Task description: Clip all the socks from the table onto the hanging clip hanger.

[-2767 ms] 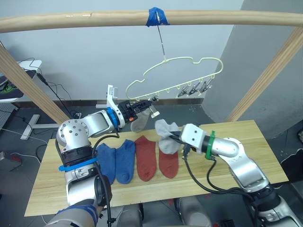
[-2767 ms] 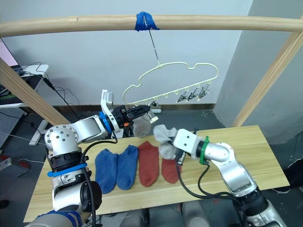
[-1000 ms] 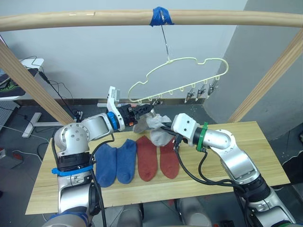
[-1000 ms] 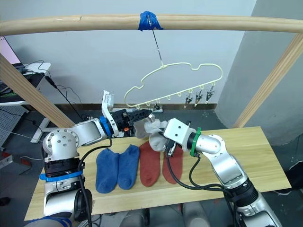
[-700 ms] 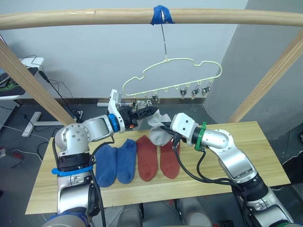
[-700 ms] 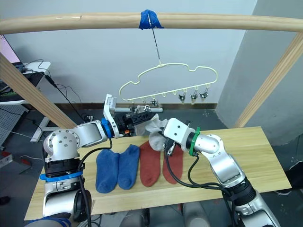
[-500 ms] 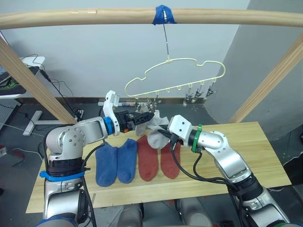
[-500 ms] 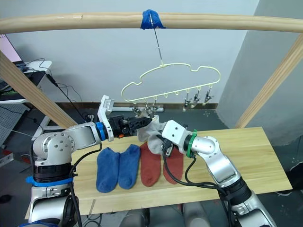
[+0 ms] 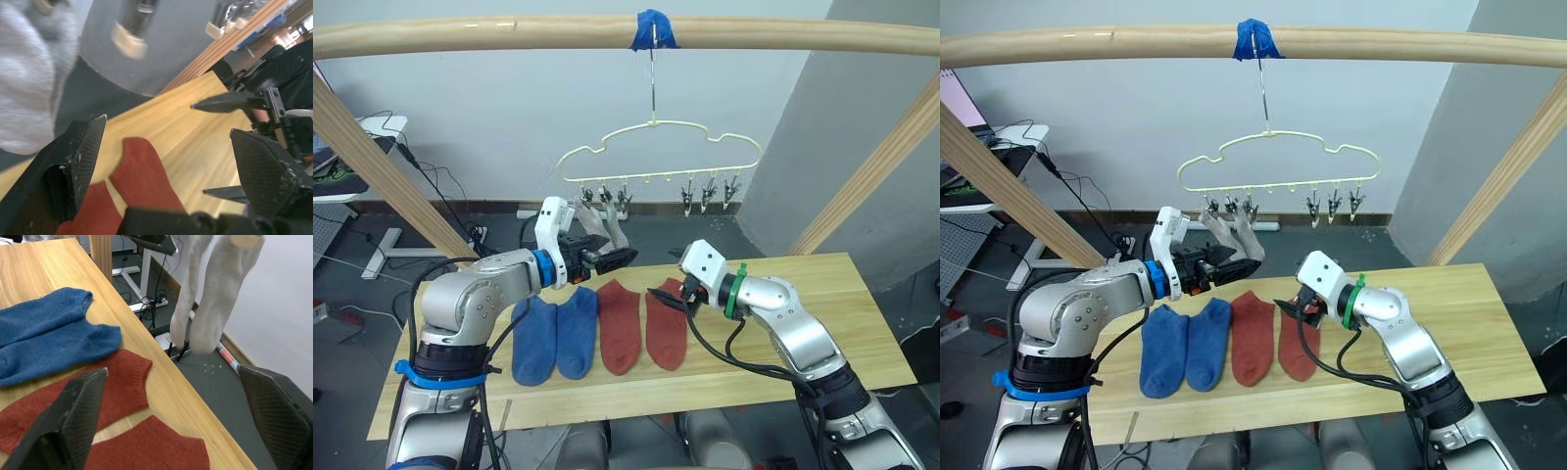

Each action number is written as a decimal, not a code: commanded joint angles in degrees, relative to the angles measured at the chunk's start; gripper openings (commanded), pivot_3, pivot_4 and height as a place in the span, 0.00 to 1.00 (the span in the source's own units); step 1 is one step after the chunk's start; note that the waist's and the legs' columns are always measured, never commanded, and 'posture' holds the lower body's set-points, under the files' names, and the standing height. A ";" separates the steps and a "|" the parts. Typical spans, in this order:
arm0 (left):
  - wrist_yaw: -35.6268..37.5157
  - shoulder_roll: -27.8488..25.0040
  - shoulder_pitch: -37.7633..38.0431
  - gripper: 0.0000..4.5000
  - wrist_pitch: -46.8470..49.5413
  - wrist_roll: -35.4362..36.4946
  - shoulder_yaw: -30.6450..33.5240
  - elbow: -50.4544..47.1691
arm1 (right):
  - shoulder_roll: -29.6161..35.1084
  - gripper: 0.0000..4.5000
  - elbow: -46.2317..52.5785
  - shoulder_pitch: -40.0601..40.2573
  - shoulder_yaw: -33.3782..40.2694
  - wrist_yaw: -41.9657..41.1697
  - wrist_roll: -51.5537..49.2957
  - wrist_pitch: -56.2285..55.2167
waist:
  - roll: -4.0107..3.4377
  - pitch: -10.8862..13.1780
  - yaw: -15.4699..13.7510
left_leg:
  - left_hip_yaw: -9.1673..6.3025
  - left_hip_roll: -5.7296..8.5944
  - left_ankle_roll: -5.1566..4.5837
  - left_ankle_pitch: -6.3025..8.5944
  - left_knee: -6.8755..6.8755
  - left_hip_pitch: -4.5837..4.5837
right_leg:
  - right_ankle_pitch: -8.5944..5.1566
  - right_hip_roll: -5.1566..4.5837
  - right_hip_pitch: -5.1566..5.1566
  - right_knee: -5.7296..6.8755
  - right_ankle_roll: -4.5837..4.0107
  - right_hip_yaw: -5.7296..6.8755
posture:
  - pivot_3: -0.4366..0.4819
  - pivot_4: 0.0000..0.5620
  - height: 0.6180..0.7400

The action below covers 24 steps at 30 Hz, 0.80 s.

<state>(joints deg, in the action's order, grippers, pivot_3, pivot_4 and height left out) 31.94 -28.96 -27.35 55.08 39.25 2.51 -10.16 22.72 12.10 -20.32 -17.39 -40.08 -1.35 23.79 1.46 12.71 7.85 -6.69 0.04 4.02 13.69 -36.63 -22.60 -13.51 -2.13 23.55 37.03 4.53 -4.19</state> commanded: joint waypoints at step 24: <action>-12.48 16.06 10.31 0.52 -39.60 -27.67 -8.47 -4.59 | 1.44 1.00 26.15 3.10 18.97 6.44 -23.97 12.19 | -0.01 0.00 -0.18 | 0.02 0.02 -0.03 0.00 -0.17 -0.09 | -0.01 0.00 -0.02 0.02 0.09 -0.03 | 0.25 0.32 1.00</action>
<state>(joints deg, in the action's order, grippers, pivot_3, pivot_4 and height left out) 19.66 -13.29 -16.47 18.47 12.76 -6.33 -14.84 23.80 35.99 -16.71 0.85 -34.26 -24.37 36.86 1.45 12.71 7.67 -6.67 0.05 3.98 13.69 -36.80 -22.67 -13.51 -2.12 23.53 37.07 4.60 -4.22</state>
